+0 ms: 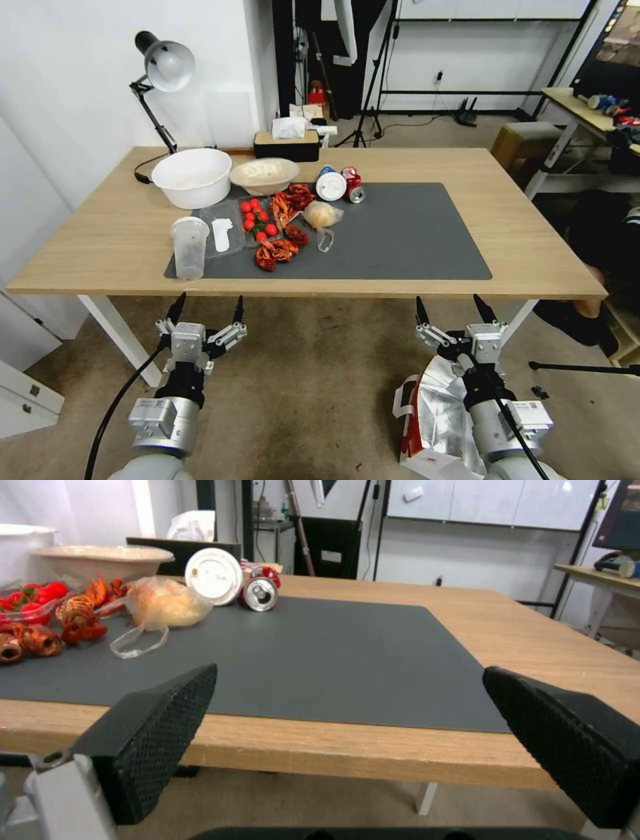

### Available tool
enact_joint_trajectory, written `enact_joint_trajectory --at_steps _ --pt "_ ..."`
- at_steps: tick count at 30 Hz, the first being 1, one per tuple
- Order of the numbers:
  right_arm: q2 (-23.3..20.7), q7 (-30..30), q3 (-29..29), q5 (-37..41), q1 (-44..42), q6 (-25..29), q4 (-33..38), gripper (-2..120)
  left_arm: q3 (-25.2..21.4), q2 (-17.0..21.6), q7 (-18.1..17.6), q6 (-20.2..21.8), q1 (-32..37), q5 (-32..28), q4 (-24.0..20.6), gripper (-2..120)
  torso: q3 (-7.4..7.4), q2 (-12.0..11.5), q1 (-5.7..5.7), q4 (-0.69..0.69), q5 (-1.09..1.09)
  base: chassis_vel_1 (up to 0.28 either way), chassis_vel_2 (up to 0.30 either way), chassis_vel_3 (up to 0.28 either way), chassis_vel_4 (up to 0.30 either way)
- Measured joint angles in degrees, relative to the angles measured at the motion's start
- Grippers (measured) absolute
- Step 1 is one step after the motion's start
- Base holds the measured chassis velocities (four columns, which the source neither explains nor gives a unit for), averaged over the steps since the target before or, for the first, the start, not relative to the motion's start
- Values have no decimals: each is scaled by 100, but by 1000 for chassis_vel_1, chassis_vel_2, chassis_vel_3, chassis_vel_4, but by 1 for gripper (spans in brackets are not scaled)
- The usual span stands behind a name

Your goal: Pick up the food delivery bag from the floor and place it on the table.

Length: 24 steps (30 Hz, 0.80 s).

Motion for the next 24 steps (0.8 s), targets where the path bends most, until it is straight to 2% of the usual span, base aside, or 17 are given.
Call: enact_joint_trajectory --at_steps 16,19,20,22,24 --pt "0 0 0 0 0 0 0 100 0 0 0 0 0 0 0 100 0 0 0 0 0 0 0 0 0" --pt "-108 146 -121 185 112 13 19 100 0 12 0 0 -10 -19 0 100 0 0 0 -5 0 0 0 0 0" --pt "-197 228 -182 275 263 60 60 100 0 63 -2 -10 -62 -106 19 100 0 0 0 7 0 0 0 0 0" --pt "-229 239 -208 302 320 73 64 100 -9 197 -11 -48 -203 -322 90 100 0 0 0 5 2 0 0 0 0" --pt "-256 250 -230 391 362 62 92 100 -40 607 -38 -184 -617 -943 281 100 0 0 1 -3 -1 0 0 0 0"
